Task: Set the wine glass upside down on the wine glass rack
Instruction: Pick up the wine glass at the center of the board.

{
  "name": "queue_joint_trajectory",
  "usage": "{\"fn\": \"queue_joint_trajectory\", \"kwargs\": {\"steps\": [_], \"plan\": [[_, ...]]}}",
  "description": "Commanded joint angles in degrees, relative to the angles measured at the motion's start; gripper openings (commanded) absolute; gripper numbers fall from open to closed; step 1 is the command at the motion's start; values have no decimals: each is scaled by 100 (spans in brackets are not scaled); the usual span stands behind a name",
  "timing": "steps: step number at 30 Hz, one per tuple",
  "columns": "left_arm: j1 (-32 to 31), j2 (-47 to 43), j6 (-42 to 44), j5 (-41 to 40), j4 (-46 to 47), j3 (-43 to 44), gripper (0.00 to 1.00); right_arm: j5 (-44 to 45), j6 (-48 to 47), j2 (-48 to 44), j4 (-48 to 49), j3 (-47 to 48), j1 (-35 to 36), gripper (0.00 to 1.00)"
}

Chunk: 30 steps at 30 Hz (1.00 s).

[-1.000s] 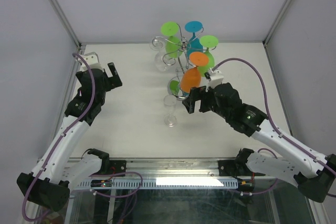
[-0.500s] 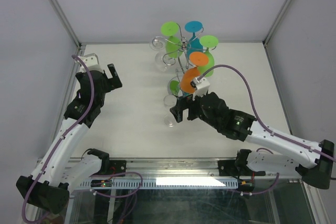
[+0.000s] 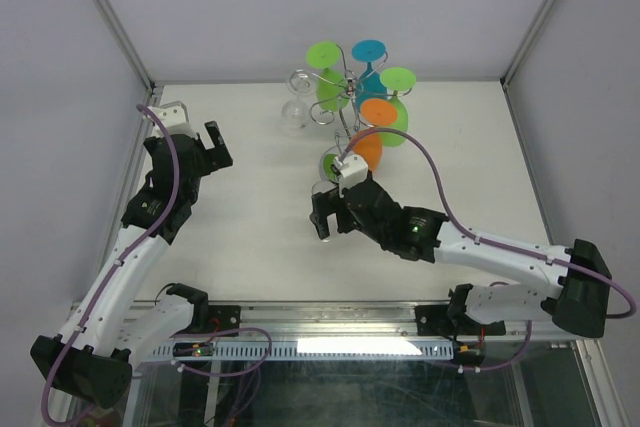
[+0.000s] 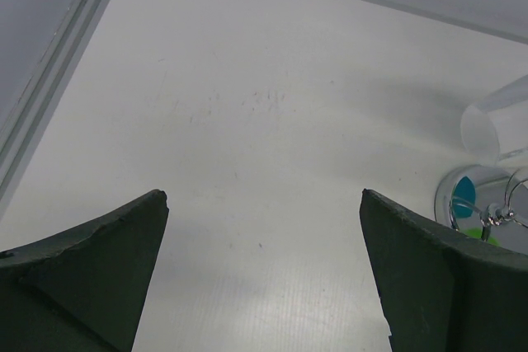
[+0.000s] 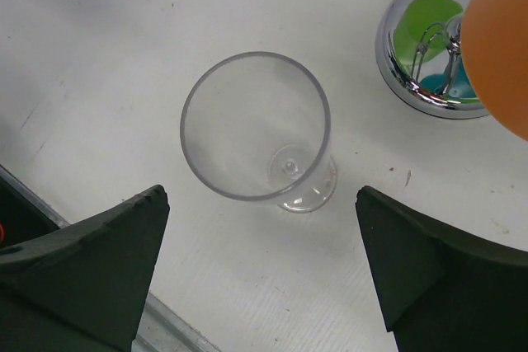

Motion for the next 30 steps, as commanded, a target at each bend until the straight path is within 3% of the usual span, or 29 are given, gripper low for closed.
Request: {"fn": "queue_joint_trajectory", "kwargs": {"steps": [1, 9, 18, 24, 30], "plan": [[58, -101, 98, 84, 269, 16, 99, 472, -278, 255, 513, 348, 102, 100], [53, -162, 81, 86, 270, -35, 99, 828, -687, 716, 1032, 375, 116, 99], [53, -164, 68, 179, 355, -105, 99, 899, -674, 936, 1264, 346, 109, 91], [56, -198, -169, 401, 621, -273, 99, 882, -666, 992, 1311, 339, 108, 81], [56, -195, -323, 832, 773, -347, 95, 839, -733, 962, 1382, 308, 107, 64]]}}
